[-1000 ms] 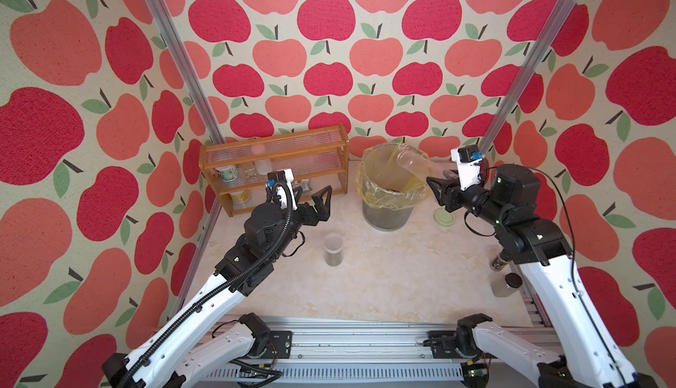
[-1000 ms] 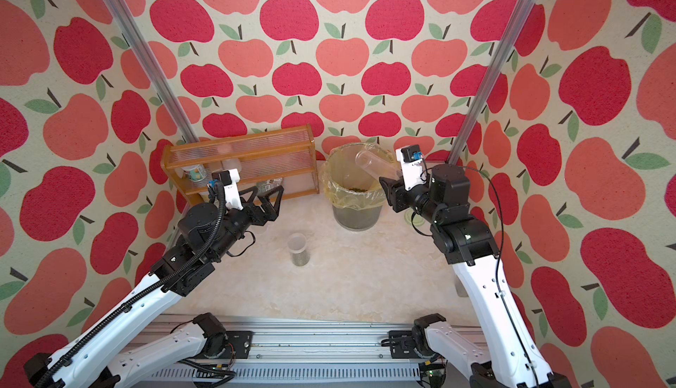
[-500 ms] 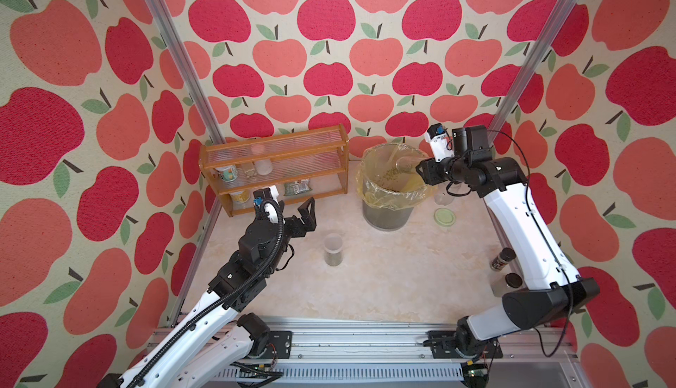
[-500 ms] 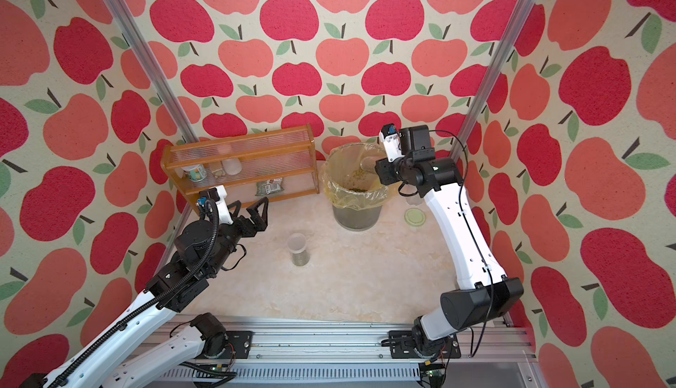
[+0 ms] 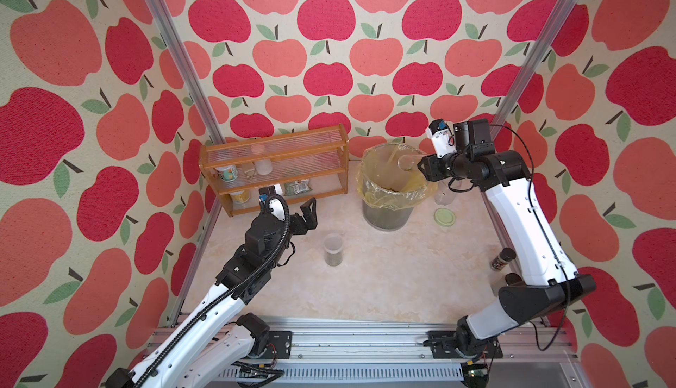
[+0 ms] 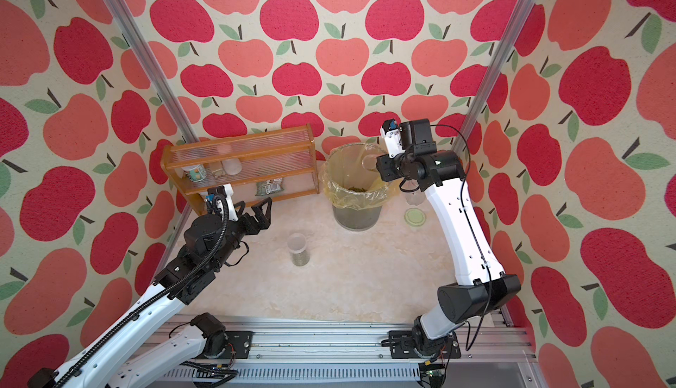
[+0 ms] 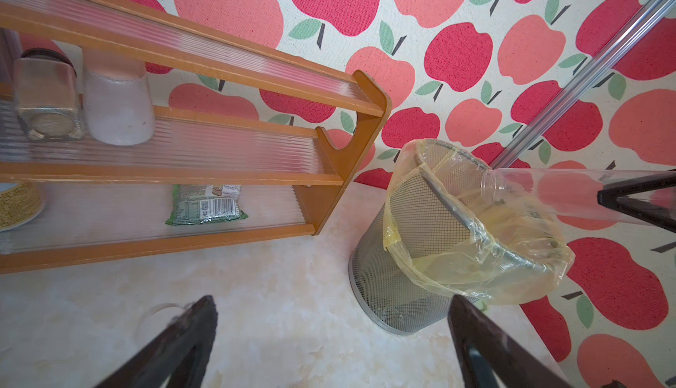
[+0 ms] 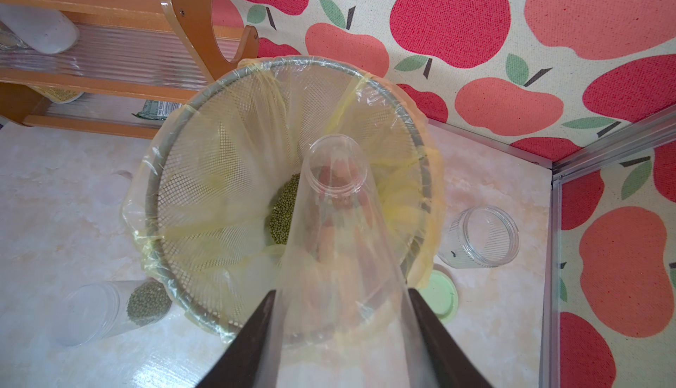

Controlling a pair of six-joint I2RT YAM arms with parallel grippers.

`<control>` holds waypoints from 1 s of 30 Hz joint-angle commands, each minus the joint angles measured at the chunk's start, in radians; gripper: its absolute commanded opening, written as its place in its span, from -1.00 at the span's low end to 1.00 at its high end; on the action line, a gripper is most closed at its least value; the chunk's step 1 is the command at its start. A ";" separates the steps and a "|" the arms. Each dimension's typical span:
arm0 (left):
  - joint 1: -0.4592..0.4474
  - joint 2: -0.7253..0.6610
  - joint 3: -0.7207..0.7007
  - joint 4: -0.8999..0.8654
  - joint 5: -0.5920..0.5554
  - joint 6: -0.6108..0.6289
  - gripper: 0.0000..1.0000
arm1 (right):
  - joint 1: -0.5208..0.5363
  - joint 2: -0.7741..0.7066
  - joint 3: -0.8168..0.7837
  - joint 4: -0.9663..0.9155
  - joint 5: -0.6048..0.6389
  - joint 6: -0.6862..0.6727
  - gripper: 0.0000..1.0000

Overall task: Empty moldy mung beans from jars
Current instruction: Pour the moldy mung beans from the jar into the trash bin.

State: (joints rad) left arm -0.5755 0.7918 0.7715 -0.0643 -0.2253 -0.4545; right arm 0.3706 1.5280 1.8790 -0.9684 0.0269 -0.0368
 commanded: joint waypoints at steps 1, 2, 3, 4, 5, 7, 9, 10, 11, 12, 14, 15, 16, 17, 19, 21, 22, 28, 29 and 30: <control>0.006 -0.023 0.006 0.025 0.015 -0.021 0.99 | 0.019 -0.103 -0.127 0.099 -0.025 0.040 -0.21; 0.005 -0.024 -0.005 0.042 0.016 -0.024 0.99 | 0.008 -0.082 -0.103 0.092 -0.033 0.040 -0.21; 0.008 -0.021 -0.007 0.056 0.024 -0.024 0.99 | -0.002 -0.046 -0.057 0.063 -0.028 0.032 -0.22; 0.010 -0.016 -0.002 0.054 0.031 -0.027 0.99 | -0.007 -0.019 -0.020 0.045 -0.011 0.029 -0.23; 0.012 -0.008 0.007 0.043 0.043 -0.027 0.99 | -0.011 -0.002 0.008 0.029 -0.001 0.034 -0.23; 0.012 0.002 0.030 0.017 0.058 -0.025 0.99 | -0.014 -0.017 0.007 0.020 -0.024 0.041 -0.24; 0.012 0.004 0.038 0.004 0.061 -0.024 0.99 | -0.012 -0.085 -0.082 0.072 -0.059 0.064 -0.23; 0.012 0.003 0.034 0.008 0.058 -0.023 0.99 | -0.011 -0.115 -0.133 0.109 -0.060 0.078 -0.22; 0.012 0.001 0.028 0.022 0.058 -0.024 0.99 | -0.014 -0.129 -0.163 0.148 -0.059 0.081 -0.19; 0.012 0.005 0.023 0.039 0.060 -0.021 0.99 | -0.025 -0.107 -0.138 0.152 -0.061 0.071 -0.19; 0.015 0.023 0.028 0.058 0.066 -0.022 0.99 | -0.052 -0.010 -0.008 0.072 -0.055 0.057 -0.23; 0.018 0.037 0.040 0.053 0.075 -0.021 0.99 | -0.061 0.026 0.049 0.019 -0.054 0.067 -0.25; 0.020 0.050 0.055 0.043 0.087 -0.017 0.99 | -0.062 0.033 0.061 0.004 -0.063 0.072 -0.26; 0.019 0.061 0.070 0.033 0.104 -0.015 0.99 | -0.060 0.012 0.024 0.022 -0.078 0.084 -0.26; 0.020 0.077 0.081 0.045 0.130 -0.011 0.99 | -0.059 -0.079 -0.116 0.117 -0.092 0.109 -0.27; 0.024 0.085 0.069 0.102 0.162 -0.020 0.99 | -0.062 -0.179 -0.258 0.255 -0.105 0.133 -0.24; 0.026 0.090 0.066 0.126 0.178 -0.024 0.99 | -0.065 -0.205 -0.296 0.303 -0.120 0.139 -0.23; 0.037 0.156 0.144 0.162 0.334 -0.038 0.99 | -0.073 -0.335 -0.446 0.570 -0.236 0.150 -0.17; 0.036 0.169 0.157 0.170 0.354 -0.056 0.99 | -0.073 -0.391 -0.545 0.677 -0.230 0.153 -0.15; 0.036 0.183 0.166 0.187 0.374 -0.073 0.99 | -0.073 -0.447 -0.629 0.805 -0.219 0.151 -0.12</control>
State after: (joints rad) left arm -0.5430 0.9554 0.8787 0.0570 0.0441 -0.4870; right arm 0.3046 1.2011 1.3983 -0.4843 -0.1455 0.0887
